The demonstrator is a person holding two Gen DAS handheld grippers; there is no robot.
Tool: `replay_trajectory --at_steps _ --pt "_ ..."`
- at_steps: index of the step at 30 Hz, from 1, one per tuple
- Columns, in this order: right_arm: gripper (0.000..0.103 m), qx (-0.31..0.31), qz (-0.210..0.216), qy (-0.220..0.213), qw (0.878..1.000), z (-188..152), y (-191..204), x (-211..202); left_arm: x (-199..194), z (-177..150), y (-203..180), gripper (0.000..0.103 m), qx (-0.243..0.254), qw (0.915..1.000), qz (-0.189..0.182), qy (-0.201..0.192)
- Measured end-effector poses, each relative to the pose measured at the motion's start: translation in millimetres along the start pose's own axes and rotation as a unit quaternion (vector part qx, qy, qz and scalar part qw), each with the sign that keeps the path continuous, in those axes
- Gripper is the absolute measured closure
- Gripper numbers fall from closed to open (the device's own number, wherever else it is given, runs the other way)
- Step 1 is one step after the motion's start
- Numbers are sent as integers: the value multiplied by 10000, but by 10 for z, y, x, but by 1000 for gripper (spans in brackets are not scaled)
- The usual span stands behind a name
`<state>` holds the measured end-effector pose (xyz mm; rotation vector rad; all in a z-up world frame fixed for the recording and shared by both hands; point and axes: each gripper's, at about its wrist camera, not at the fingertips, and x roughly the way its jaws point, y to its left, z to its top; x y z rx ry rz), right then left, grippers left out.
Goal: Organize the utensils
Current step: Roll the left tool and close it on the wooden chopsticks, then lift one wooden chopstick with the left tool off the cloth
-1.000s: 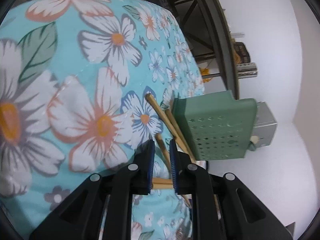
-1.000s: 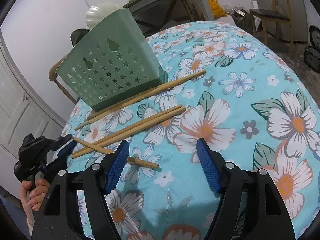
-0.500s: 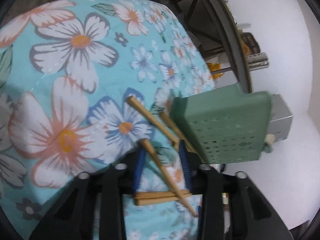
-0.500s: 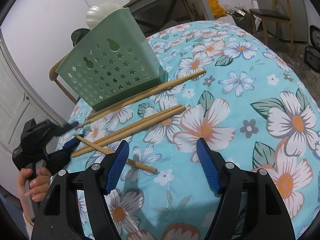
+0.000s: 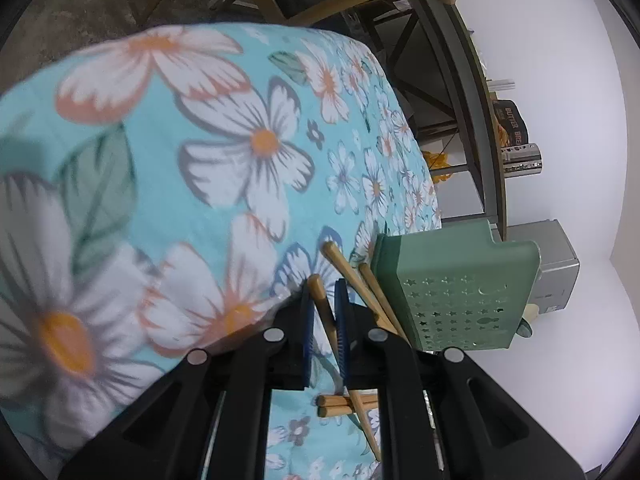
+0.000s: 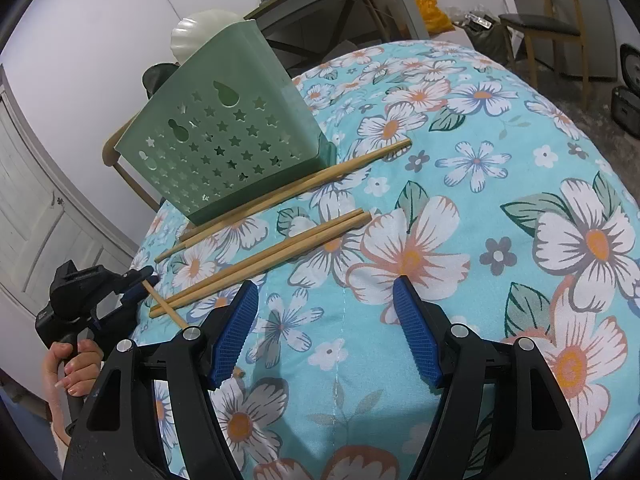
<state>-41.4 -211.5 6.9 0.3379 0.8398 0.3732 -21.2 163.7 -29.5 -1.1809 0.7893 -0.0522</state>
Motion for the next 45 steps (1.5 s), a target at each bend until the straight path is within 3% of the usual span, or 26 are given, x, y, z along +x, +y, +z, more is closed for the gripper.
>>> replay_trajectory --at_steps 21,30,33,45 --pt "34 -146 -156 36 9998 8 83 45 -303 -42 -34 90 1084 9920 637 -83" --pt "33 -157 -167 37 9997 8 83 43 -298 -157 -166 88 1708 9777 1155 -389" --pt "33 -157 -168 37 9997 7 85 42 -271 -213 -238 87 2020 9683 1380 -502" --pt "33 -154 -164 36 9997 10 84 42 -199 -323 -396 85 2618 9455 1826 -642"
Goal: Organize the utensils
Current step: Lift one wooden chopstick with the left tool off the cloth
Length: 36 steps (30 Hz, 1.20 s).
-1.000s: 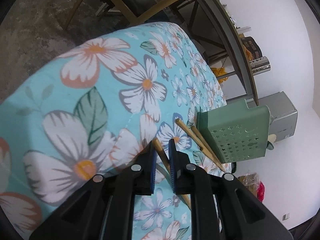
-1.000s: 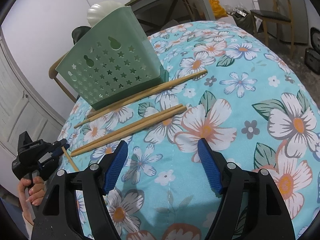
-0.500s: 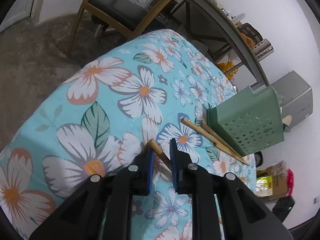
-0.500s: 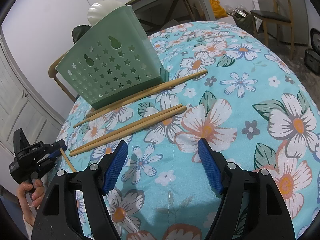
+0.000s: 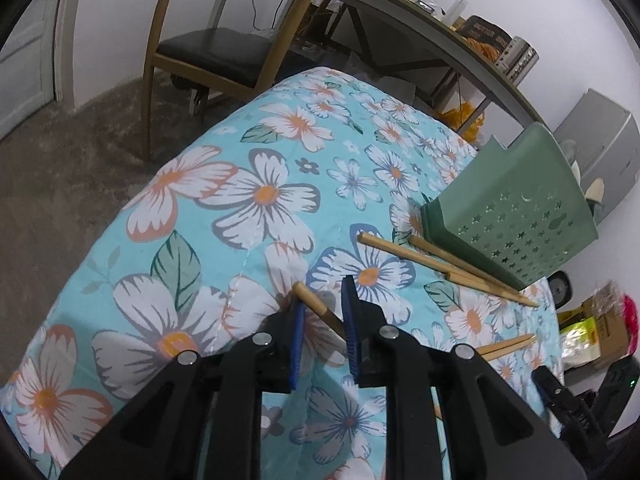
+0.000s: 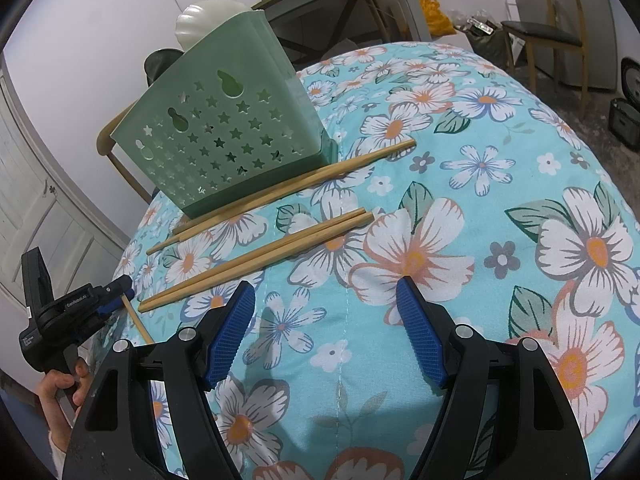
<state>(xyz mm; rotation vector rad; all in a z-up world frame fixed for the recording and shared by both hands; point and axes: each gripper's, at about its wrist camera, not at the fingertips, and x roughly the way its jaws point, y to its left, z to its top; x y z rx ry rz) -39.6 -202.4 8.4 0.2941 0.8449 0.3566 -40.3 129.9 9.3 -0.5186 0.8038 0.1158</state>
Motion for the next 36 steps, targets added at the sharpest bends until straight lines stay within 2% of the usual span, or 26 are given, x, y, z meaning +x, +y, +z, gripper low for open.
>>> replay_trajectory --at_steps 5,19,24,25,26,27,28,29,30,33,36 --pt "33 -7 -9 0 10000 1 1 3 -4 -9 -124 83 425 9985 313 -107" --pt "33 -7 -10 -3 10000 -3 0 3 -25 -8 -246 83 931 9936 593 -227" --pt "33 -5 -7 -3 10000 -4 0 4 -124 20 -292 83 1215 9866 932 -564" --pt "33 -2 -4 -5 10000 -5 -4 2 -142 22 -305 83 1282 9835 1092 -666" --pt "33 0 -3 -5 10000 -4 -3 3 -146 14 -355 83 1556 9731 1490 -821" --pt "33 0 -2 -8 10000 -7 -4 2 -129 -8 -411 96 1856 9614 1811 -923" --pt "33 1 -2 -9 10000 -6 -3 2 -82 -71 -503 95 2358 9363 2360 -1101" --pt "33 -15 -25 0 10000 0 4 7 -81 -87 -526 95 2434 9341 2361 -1117" --pt "33 -33 -48 6 10000 1 0 11 -124 -82 -521 95 2380 9416 2098 -1131" --pt "32 -42 -53 9 10000 -7 15 17 -215 -72 -500 95 2330 9443 1942 -1280" --pt "32 -73 -86 14 9999 -9 27 19 -185 -11 -420 95 2142 9566 1659 -1069"
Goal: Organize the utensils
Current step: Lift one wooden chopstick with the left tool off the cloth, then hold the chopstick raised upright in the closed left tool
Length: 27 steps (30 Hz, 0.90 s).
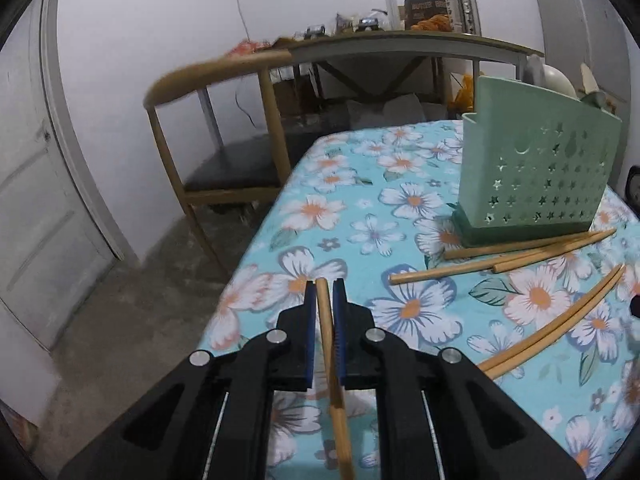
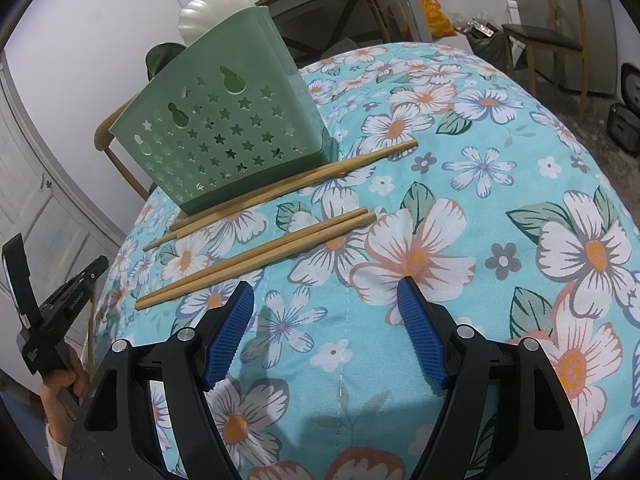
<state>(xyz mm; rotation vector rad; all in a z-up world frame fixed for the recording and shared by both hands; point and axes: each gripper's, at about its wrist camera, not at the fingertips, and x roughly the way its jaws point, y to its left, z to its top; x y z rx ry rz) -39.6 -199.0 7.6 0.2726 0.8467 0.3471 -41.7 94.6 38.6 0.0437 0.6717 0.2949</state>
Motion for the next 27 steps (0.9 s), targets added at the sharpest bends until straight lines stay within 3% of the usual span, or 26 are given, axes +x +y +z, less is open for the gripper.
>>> replay_trajectory --at_steps 4,8,14,19,27 --pt "32 8 11 -1 10000 0 -2 2 104 10 18 93 -154 9989 -372 229" --pt "32 -1 1 1 10000 0 4 6 100 -7 -81 59 -29 9972 -686 302" --pt "32 -2 3 1 10000 2 6 1 0 26 -83 47 -218 9907 -1307 301" --pt "32 0 5 1 10000 6 7 1 28 35 61 46 -620 9852 -1538 434" --pt "32 0 6 0 10000 7 12 1 196 -35 295 54 -1348 9615 -2181 991"
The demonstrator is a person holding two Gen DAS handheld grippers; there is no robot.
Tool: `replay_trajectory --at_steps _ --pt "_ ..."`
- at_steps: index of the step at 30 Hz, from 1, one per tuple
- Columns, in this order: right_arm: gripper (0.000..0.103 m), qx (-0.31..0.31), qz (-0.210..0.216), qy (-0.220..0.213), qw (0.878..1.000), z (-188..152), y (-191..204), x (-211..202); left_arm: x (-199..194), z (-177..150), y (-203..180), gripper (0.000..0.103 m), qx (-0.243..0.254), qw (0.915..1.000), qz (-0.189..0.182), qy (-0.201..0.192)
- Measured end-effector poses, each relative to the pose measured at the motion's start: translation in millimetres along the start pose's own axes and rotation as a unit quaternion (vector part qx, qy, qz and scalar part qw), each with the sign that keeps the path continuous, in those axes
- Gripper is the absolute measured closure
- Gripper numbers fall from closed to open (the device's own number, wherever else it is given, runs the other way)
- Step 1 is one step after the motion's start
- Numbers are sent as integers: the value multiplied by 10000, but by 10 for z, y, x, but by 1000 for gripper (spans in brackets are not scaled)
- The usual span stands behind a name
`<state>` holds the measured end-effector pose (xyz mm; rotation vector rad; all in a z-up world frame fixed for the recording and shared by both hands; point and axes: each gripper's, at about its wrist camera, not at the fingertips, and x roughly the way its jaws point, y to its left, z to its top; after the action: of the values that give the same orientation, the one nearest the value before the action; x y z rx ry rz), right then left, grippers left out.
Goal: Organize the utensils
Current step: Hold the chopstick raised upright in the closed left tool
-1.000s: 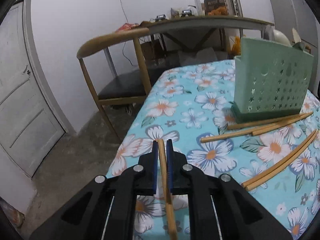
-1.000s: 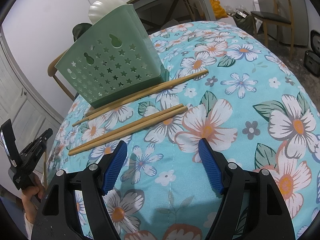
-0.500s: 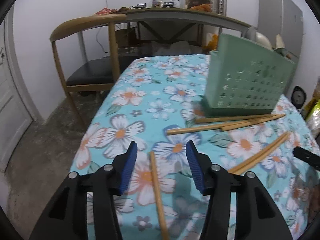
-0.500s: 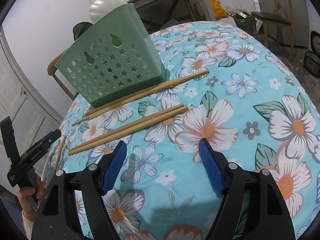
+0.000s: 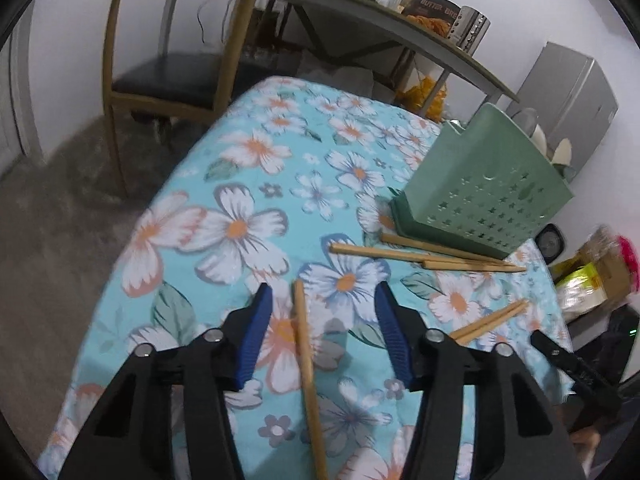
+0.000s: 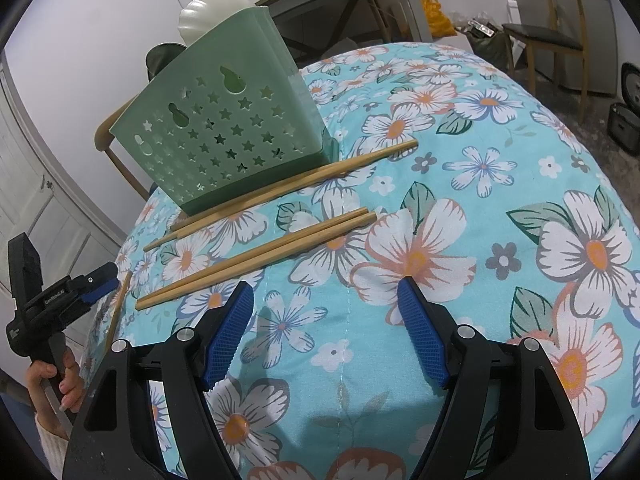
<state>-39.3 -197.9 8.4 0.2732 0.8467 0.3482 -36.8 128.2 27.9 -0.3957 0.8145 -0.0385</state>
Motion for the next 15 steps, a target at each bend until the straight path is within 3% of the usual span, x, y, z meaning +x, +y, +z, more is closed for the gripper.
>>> replay_trajectory --at_steps 4,8,15 --pt "32 14 17 -3 10000 -1 -3 -1 76 -13 115 56 -371 9990 -190 172" --pt "32 8 10 -3 10000 -1 -3 0 151 -3 102 85 -133 9989 -1 445" --pt "32 -11 -9 -1 10000 -6 -8 -3 222 21 203 85 -460 9978 -276 391"
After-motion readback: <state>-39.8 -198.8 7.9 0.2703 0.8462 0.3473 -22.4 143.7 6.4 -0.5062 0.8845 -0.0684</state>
